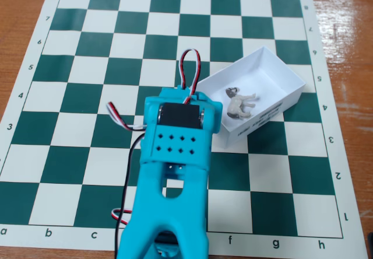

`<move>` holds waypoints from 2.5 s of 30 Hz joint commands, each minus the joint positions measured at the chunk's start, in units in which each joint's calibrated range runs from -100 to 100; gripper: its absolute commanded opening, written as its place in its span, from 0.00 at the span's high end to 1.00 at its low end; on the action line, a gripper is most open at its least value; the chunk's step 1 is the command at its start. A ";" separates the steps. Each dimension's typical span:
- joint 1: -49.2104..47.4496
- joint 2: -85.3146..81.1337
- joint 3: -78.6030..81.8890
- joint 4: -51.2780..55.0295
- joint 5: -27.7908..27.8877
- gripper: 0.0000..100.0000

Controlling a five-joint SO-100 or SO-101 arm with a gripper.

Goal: Grab the toy horse and put it in the box.

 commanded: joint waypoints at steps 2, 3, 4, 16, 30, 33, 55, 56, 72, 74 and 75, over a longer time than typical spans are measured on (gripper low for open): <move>-2.10 -11.08 6.59 3.44 -1.30 1.00; -2.17 -13.38 8.59 4.52 -1.35 1.00; -2.17 -16.30 10.86 5.19 -1.35 1.00; -4.03 -45.95 27.98 22.55 -3.89 1.00; -1.31 -46.04 36.63 20.14 -5.16 1.00; -1.81 -46.04 36.63 20.06 -5.60 1.00; -0.88 -45.95 36.63 20.06 -5.36 0.99; -0.88 -45.95 36.63 20.06 -5.36 0.99; -0.88 -45.95 36.63 20.06 -5.36 0.99; -0.88 -45.95 36.63 20.06 -5.36 0.99; -0.88 -45.95 36.63 20.06 -5.36 0.99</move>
